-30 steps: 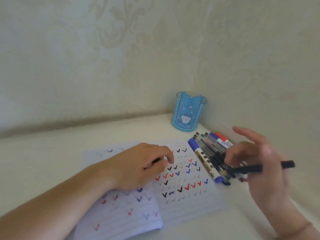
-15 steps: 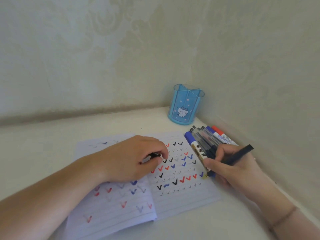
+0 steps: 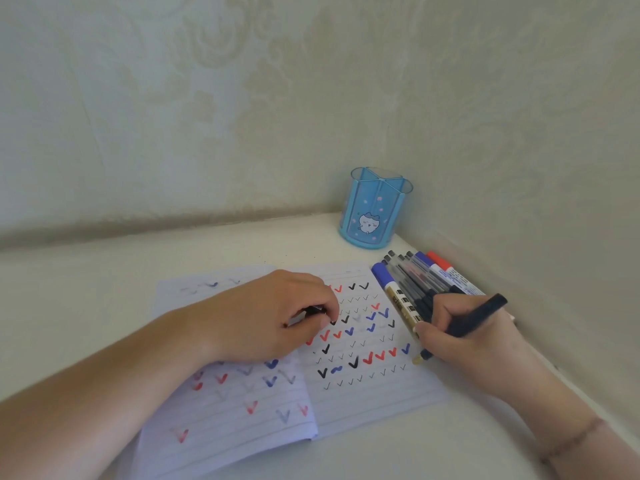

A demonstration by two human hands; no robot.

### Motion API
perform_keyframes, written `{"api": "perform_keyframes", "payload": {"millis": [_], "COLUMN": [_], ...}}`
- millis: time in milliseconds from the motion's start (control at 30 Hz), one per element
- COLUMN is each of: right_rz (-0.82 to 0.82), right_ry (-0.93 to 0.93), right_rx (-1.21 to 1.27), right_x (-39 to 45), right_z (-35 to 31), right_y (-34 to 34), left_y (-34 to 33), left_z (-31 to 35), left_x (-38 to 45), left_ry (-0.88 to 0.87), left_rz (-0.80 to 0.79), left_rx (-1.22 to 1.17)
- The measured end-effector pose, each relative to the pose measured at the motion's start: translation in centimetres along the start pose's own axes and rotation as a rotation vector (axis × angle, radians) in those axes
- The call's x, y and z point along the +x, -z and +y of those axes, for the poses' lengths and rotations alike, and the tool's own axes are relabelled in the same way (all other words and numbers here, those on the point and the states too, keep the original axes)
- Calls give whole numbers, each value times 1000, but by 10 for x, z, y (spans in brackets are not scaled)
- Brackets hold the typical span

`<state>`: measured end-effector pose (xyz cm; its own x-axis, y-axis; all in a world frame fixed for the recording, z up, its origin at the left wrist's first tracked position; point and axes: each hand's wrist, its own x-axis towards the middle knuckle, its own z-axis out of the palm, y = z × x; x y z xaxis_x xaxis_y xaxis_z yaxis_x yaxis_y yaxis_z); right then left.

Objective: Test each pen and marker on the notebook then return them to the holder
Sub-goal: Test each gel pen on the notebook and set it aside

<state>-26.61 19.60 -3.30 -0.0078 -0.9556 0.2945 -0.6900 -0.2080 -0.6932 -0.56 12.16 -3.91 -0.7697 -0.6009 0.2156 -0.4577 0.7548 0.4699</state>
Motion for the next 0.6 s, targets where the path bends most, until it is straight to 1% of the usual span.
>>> {"api": "perform_keyframes", "payload": {"millis": [100,200,233,267,333,400,467,600], "right_rz": [47,130,134,107,-22,-125,-145,-169], "right_ry": [7,-6,4,27,104,192,199,195], "right_rx": [30,240,314,387,542,588,599,640], "right_x": [1,1,1,1,-1,-3,-3,-2], "right_z": [2,-5,-10,-13,-15,-13,-9,-6], "right_y": [0,-1,-2,-2,-2,-3,-3,-4], "left_y": [1,2,2,3,4,4,4,3], "left_z": [0,1,3,5,9,12,14,17], "left_x": [0,0,0,0,0,1,2,4], "left_ry": [-14,-13,0,18,50,64,71,55], "left_rz": [6,22,31,39,69,111,148,172], "left_rx": [-28,-75,-96,-132,-224,-286,-339,-411]}}
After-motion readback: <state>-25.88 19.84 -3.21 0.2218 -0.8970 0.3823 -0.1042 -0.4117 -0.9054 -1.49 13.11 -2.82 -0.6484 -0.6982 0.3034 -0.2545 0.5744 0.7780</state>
